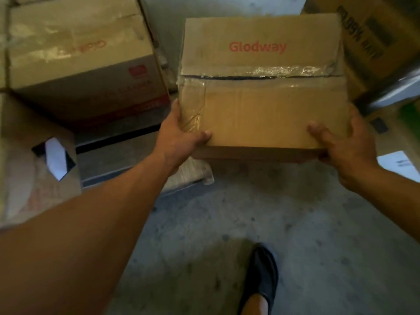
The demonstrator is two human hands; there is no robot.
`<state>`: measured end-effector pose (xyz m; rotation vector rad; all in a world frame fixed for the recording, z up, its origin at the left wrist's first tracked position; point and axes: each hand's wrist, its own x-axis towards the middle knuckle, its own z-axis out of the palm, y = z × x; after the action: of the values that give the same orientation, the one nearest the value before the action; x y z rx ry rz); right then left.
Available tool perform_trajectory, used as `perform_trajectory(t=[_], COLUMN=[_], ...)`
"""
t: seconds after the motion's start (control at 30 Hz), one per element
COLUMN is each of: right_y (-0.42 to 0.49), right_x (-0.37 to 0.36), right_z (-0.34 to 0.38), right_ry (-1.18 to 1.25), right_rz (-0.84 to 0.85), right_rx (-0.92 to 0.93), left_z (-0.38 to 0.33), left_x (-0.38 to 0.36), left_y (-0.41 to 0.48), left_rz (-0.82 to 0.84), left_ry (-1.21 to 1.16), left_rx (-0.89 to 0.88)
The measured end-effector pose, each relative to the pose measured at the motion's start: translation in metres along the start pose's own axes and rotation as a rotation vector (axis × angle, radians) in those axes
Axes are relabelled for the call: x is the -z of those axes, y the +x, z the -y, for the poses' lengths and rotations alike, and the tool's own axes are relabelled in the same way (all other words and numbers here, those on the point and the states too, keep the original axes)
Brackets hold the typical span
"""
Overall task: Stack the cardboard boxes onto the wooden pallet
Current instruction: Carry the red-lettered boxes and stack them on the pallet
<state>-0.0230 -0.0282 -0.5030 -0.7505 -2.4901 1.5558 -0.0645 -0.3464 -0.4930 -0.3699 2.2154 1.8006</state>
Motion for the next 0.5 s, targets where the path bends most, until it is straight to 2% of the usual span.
perform_trajectory(t=[0.3, 0.5], right_y=[-0.096, -0.136], right_x=[-0.047, -0.078], right_z=[0.032, 0.039], right_ry=[-0.042, -0.061], right_rz=[0.049, 0.102], right_rx=[-0.044, -0.075], left_z=[0.025, 0.055], left_x=[0.102, 0.146], left_y=[-0.081, -0.118], left_rz=[-0.061, -0.134], left_ry=[0.169, 0.164], left_rx=[-0.06, -0.037])
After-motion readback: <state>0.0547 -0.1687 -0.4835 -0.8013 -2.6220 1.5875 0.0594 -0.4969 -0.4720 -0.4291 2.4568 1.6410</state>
